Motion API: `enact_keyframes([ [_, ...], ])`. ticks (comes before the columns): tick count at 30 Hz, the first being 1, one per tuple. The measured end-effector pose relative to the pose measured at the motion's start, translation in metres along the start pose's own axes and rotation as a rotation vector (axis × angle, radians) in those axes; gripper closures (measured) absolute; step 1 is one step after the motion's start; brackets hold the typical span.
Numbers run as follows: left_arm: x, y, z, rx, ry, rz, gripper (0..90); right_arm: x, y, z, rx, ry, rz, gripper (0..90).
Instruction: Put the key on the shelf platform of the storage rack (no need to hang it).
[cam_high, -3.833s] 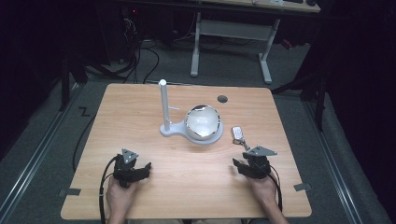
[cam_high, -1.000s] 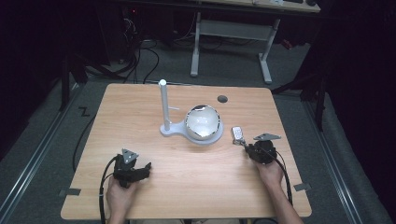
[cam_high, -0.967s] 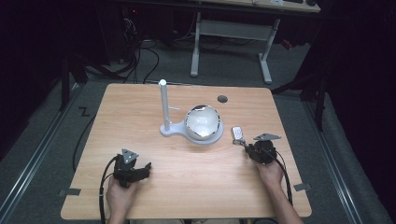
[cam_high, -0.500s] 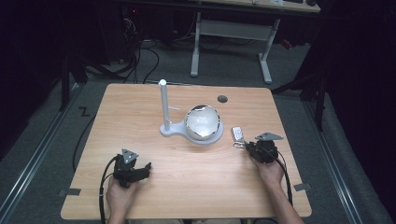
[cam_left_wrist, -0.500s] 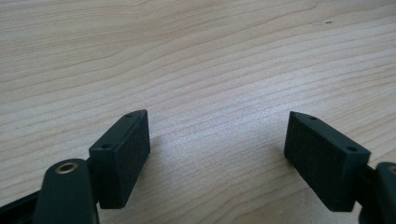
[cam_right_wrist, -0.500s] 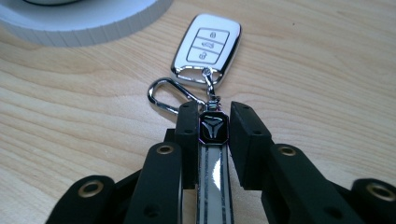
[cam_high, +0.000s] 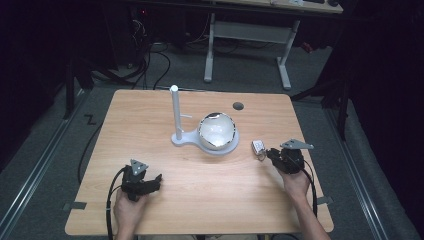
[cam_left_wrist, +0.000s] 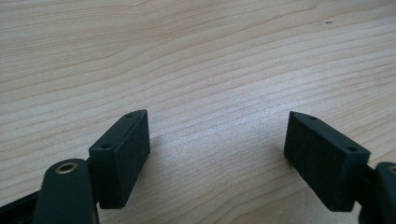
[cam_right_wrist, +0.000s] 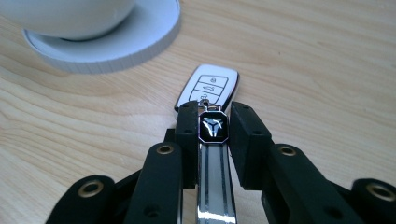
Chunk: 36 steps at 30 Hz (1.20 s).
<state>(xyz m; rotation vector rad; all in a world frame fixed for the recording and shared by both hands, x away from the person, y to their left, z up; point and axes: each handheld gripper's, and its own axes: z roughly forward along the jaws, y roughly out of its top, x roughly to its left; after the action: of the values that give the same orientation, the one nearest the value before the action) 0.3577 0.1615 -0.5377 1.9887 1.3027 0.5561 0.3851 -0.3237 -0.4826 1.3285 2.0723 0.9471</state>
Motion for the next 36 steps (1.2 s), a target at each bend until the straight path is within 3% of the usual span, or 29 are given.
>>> enact_keyframes([
  [5,0.000,0.000,0.000,0.000,0.000,0.000,22.8,0.002,0.008,-0.009,-0.022,0.026,-0.010,74.5],
  [10,0.000,0.000,0.000,0.000,-0.001,0.000,22.8,0.002,0.013,-0.017,-0.049,0.060,0.022,74.5],
  [31,0.000,0.000,0.000,0.000,0.000,0.000,22.8,0.020,0.026,-0.045,-0.099,0.118,-0.043,74.6],
  [36,0.000,0.000,0.000,0.000,0.000,0.000,22.8,0.028,0.029,-0.049,-0.106,0.155,-0.052,74.5],
])
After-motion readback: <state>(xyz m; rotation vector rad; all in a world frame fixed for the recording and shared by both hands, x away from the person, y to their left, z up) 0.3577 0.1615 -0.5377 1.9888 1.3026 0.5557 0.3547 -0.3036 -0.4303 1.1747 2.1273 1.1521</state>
